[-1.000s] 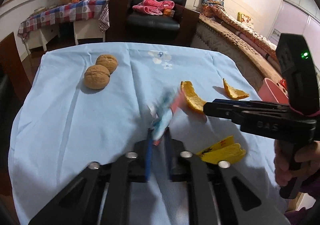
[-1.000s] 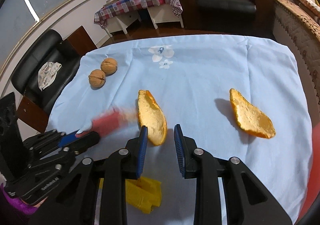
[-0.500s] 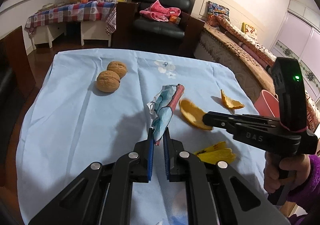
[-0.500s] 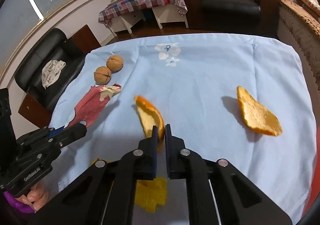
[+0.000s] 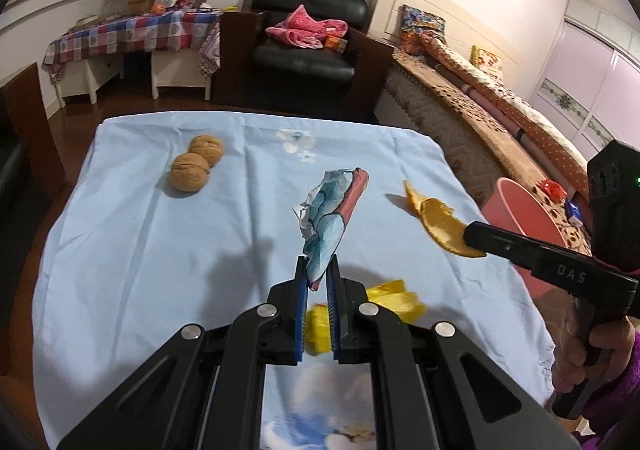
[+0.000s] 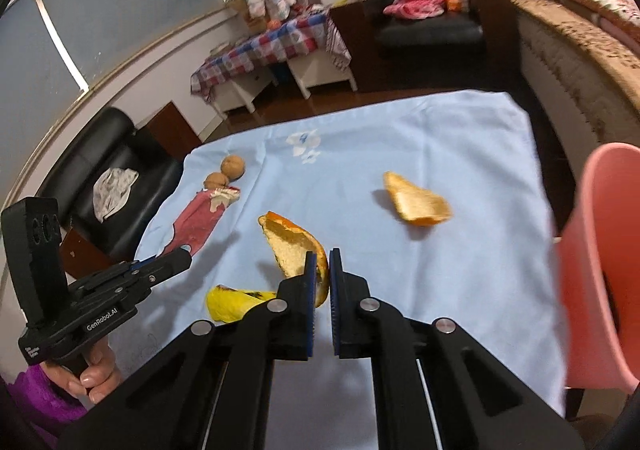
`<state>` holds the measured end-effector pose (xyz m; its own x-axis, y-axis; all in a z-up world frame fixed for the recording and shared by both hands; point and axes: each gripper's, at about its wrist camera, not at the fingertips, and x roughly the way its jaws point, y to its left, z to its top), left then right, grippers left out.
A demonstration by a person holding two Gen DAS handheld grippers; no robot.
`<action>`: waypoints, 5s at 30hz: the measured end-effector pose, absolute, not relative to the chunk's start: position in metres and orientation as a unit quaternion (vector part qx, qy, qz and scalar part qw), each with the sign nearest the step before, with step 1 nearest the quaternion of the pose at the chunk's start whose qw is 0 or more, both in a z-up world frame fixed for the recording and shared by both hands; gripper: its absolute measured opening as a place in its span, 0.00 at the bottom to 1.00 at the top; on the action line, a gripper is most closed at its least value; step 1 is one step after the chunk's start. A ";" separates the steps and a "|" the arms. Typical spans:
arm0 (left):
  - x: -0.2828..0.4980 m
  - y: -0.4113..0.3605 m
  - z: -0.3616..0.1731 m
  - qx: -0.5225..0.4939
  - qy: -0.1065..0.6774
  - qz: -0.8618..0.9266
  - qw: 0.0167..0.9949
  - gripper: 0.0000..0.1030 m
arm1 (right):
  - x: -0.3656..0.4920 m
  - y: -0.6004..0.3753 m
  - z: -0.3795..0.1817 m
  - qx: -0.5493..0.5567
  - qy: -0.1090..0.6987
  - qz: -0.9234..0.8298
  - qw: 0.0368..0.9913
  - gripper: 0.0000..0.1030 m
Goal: Collect trash
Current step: 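Carry both items over the pink bucket and open both tools to drop them, then move both open tools back over the yellow bag and last orange peel, then grasp the yellow plastic bag with the left tool while the right tool grasps the orange peel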
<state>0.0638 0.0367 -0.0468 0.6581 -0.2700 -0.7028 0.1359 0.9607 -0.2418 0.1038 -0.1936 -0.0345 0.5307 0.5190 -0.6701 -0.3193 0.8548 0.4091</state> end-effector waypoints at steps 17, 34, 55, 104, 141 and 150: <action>0.067 -0.055 -0.025 -0.049 0.395 -0.192 0.897 0.08 | 0.074 -0.303 -0.023 0.184 0.368 0.152 0.899 0.06; 0.094 -0.201 -0.009 -0.013 0.404 -0.300 0.864 0.08 | 0.047 -0.427 -0.039 0.233 0.341 0.004 0.911 0.06; 0.123 -0.272 -0.042 0.008 0.440 -0.310 0.843 0.34 | 0.052 -0.443 -0.062 0.223 0.358 -0.028 0.906 0.07; 0.043 0.022 -0.047 0.044 0.421 -0.224 0.878 0.42 | 0.062 -0.277 -0.037 0.150 0.405 0.136 0.891 0.22; 0.070 0.026 -0.066 -0.035 0.421 -0.233 0.876 0.07 | 0.163 -0.221 -0.071 0.099 0.447 0.162 0.874 0.34; 0.066 0.023 -0.068 -0.056 0.427 -0.223 0.874 0.07 | 0.179 -0.216 -0.080 0.105 0.451 0.161 0.871 0.30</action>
